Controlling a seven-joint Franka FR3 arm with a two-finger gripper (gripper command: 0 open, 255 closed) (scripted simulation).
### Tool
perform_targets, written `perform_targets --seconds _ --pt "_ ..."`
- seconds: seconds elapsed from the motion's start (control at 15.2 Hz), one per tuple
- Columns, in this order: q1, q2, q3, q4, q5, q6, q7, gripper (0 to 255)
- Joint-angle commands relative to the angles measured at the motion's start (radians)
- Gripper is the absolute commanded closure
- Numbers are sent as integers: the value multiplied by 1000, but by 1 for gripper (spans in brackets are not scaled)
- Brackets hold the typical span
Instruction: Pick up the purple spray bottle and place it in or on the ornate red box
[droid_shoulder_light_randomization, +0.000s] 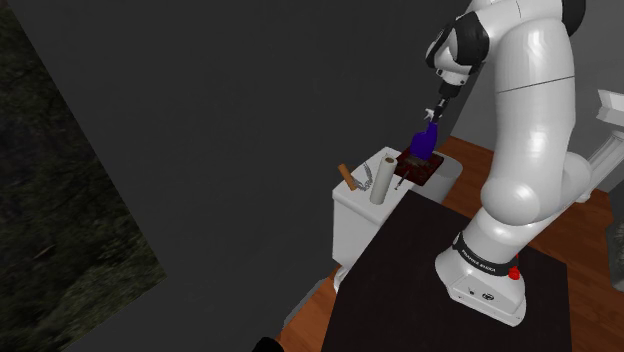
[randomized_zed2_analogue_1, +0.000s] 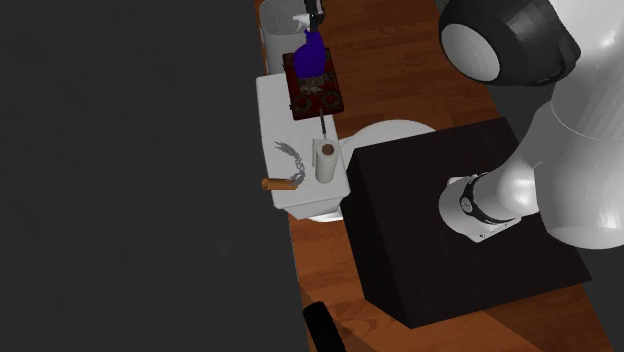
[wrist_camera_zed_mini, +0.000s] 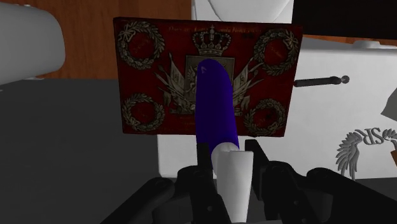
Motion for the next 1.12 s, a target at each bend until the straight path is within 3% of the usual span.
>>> perform_targets --seconds 0.0,0.46,0.53,0.86,1.06 --pt "-3 7 5 -4 7 11 -4 255" --pt "-3 7 5 -4 7 11 -4 255" --pt "-3 8 5 -4 7 11 -4 0" --pt "-3 8 5 -4 7 11 -4 0" --pt "16 -43 -30 25 -39 -58 23 0"
